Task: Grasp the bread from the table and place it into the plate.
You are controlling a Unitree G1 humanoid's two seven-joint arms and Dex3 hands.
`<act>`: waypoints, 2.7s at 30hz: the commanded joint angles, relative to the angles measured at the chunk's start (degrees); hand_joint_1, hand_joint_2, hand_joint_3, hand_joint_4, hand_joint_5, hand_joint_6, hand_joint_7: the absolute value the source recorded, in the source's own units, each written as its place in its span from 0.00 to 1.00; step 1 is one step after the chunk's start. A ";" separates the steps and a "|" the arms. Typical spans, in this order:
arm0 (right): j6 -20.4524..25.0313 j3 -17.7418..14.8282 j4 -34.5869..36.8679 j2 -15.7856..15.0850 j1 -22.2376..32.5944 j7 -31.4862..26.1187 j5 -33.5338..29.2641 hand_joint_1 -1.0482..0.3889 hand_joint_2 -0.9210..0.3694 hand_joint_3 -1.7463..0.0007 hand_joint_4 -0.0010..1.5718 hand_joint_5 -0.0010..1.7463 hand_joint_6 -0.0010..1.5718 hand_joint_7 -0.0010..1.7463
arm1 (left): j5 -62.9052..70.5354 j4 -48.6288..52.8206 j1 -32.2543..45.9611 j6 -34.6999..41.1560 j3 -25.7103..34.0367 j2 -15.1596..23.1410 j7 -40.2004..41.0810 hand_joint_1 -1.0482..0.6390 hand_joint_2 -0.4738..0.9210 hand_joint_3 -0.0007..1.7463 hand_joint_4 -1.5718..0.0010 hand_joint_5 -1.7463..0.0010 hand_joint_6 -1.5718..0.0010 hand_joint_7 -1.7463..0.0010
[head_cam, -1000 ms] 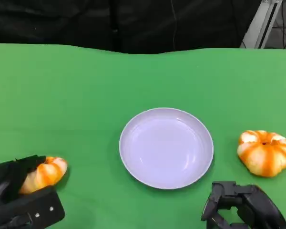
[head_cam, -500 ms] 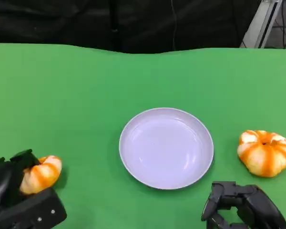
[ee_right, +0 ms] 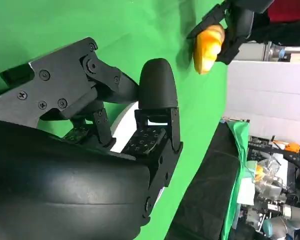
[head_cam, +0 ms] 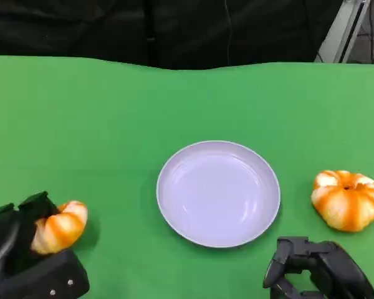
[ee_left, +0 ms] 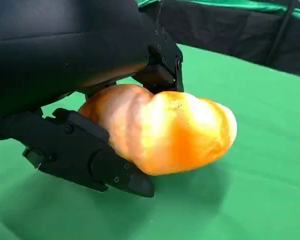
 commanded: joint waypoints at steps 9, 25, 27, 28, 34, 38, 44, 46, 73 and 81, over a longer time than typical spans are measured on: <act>-0.42 0.04 0.72 -0.33 -0.07 0.08 0.19 0.66 0.25 0.44 0.54 0.84 0.55 0.68 | 1.48 -18.98 5.95 -0.88 2.02 -1.84 0.69 0.57 0.96 0.00 0.63 0.05 0.58 0.25; -0.83 0.07 0.94 -0.23 -0.27 -0.38 -0.28 0.66 0.22 0.46 0.54 0.83 0.54 0.68 | 4.27 -27.26 2.71 0.67 -2.17 -9.15 -2.53 0.59 0.93 0.00 0.62 0.06 0.56 0.28; -0.72 0.09 1.04 -0.24 -0.40 -0.34 -0.29 0.66 0.22 0.46 0.54 0.83 0.54 0.68 | 4.40 -26.80 1.69 0.51 -3.02 -9.98 -3.13 0.60 0.92 0.00 0.61 0.07 0.56 0.29; -0.65 0.10 1.14 -0.24 -0.45 -0.17 -0.16 0.66 0.23 0.46 0.54 0.83 0.54 0.68 | 4.60 -26.46 1.04 0.57 -3.55 -10.51 -3.35 0.60 0.93 0.00 0.61 0.07 0.56 0.28; -1.00 0.05 1.66 -0.04 -0.63 0.14 0.32 0.66 0.23 0.45 0.54 0.84 0.55 0.68 | 5.22 -24.32 -1.86 0.17 -5.59 -12.23 -3.28 0.60 0.91 0.00 0.61 0.07 0.56 0.29; -0.93 0.07 1.64 -0.08 -0.56 -0.15 0.01 0.66 0.23 0.45 0.54 0.83 0.55 0.68 | 5.73 -22.95 -3.71 0.53 -6.85 -13.32 -3.49 0.59 0.91 0.00 0.61 0.08 0.55 0.31; -1.16 0.08 1.72 -0.13 -0.55 -0.50 -0.42 0.66 0.24 0.45 0.54 0.83 0.55 0.68 | 5.83 -20.61 -6.20 0.30 -8.11 -14.18 -3.86 0.59 0.93 0.00 0.61 0.08 0.55 0.30; -1.20 0.14 1.63 -0.20 -0.51 -0.81 -0.80 0.65 0.24 0.44 0.54 0.83 0.55 0.68 | 5.57 -18.45 -8.41 0.35 -9.00 -15.08 -4.64 0.60 0.94 0.00 0.63 0.06 0.57 0.28; -0.42 0.90 0.65 -0.02 -0.04 -2.35 -1.74 0.65 0.24 0.45 0.55 0.82 0.56 0.66 | 6.89 -2.02 -19.73 -2.79 -14.07 -16.83 -4.27 0.58 0.94 0.00 0.65 0.04 0.57 0.28; -0.42 1.05 0.65 -0.11 -0.04 -2.47 -1.67 0.65 0.24 0.44 0.55 0.82 0.56 0.66 | 6.86 -1.89 -19.79 -2.86 -14.10 -16.82 -4.21 0.58 0.94 0.00 0.65 0.04 0.57 0.28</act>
